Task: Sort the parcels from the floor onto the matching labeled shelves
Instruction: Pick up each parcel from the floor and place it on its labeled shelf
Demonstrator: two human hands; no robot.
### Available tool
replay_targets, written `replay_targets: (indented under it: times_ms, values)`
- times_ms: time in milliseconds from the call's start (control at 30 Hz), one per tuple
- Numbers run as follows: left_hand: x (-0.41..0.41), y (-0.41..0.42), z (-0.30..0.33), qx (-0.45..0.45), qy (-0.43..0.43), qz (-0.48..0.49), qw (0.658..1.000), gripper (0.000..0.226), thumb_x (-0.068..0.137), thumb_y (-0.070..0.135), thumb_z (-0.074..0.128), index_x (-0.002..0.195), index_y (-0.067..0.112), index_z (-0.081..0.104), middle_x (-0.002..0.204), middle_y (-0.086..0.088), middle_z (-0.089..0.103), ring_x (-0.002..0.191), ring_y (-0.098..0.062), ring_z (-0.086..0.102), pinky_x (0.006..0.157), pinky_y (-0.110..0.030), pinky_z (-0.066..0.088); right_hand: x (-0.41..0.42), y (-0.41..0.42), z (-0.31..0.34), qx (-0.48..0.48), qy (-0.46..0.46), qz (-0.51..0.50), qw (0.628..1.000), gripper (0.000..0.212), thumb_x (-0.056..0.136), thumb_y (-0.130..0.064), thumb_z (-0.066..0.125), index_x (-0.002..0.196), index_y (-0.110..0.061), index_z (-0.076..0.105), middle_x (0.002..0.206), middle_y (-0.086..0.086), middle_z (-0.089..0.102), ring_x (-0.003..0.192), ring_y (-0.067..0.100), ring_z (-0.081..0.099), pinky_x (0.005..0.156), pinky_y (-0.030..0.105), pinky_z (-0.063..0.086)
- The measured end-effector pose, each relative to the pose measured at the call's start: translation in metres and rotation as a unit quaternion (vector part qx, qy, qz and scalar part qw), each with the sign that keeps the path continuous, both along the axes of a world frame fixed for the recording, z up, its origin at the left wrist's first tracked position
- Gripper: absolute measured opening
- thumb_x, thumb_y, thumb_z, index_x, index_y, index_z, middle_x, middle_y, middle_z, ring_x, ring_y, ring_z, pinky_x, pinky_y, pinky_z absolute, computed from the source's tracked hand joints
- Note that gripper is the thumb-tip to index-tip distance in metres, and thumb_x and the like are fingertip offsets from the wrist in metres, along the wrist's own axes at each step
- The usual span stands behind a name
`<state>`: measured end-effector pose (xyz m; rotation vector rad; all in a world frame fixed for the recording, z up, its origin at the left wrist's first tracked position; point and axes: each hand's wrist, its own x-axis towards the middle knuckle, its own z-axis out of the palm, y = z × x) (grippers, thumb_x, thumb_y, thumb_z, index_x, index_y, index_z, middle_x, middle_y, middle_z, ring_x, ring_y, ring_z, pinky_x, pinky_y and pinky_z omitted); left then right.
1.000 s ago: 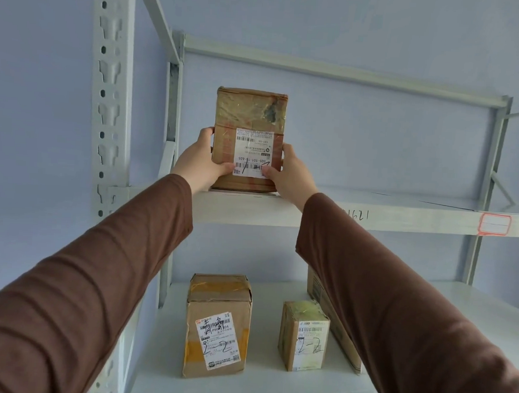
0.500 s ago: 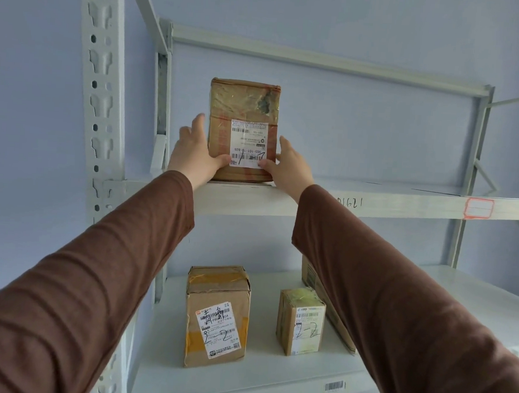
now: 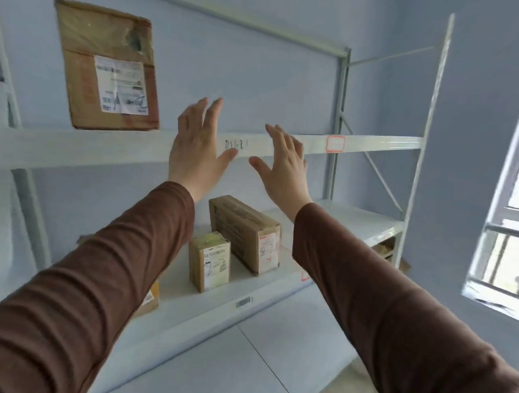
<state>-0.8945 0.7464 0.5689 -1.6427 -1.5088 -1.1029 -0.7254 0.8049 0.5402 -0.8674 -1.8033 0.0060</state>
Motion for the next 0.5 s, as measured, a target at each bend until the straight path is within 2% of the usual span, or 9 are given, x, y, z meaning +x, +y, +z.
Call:
replay_targets:
  times_ms: [100, 233, 500]
  values:
    - [0.061, 0.028, -0.035, -0.059, -0.016, -0.091, 0.994, 0.084, 0.095, 0.036, 0.069, 0.161, 0.018, 0.020, 0.166, -0.010, 0.023, 0.152, -0.032, 0.022, 0.123, -0.045, 0.028, 0.072, -0.006, -0.032, -0.022, -0.004, -0.077, 0.997, 0.067, 0.098, -0.038, 0.064, 0.156, -0.023, 0.035, 0.164, 0.001, 0.034, 0.150, 0.026, 0.026, 0.121, 0.056, 0.026]
    - [0.157, 0.050, -0.091, -0.131, -0.004, -0.203, 0.970, 0.087, 0.092, 0.032, 0.074, 0.160, 0.011, 0.024, 0.163, -0.016, 0.029, 0.147, -0.037, 0.031, 0.121, -0.049, 0.030, 0.176, -0.030, -0.081, -0.071, -0.008, -0.173, 0.982, 0.071, 0.094, -0.038, 0.069, 0.155, -0.025, 0.036, 0.162, 0.001, 0.037, 0.147, 0.027, 0.030, 0.119, 0.053, 0.028]
    - [0.379, -0.007, -0.192, -0.271, 0.019, -0.387, 0.881, 0.086, 0.090, 0.030, 0.076, 0.159, 0.013, 0.027, 0.162, -0.013, 0.031, 0.147, -0.034, 0.031, 0.121, -0.044, 0.027, 0.378, -0.152, -0.184, -0.191, -0.011, -0.349, 0.917, 0.075, 0.091, -0.037, 0.072, 0.156, -0.025, 0.036, 0.163, 0.003, 0.033, 0.149, 0.027, 0.027, 0.121, 0.052, 0.027]
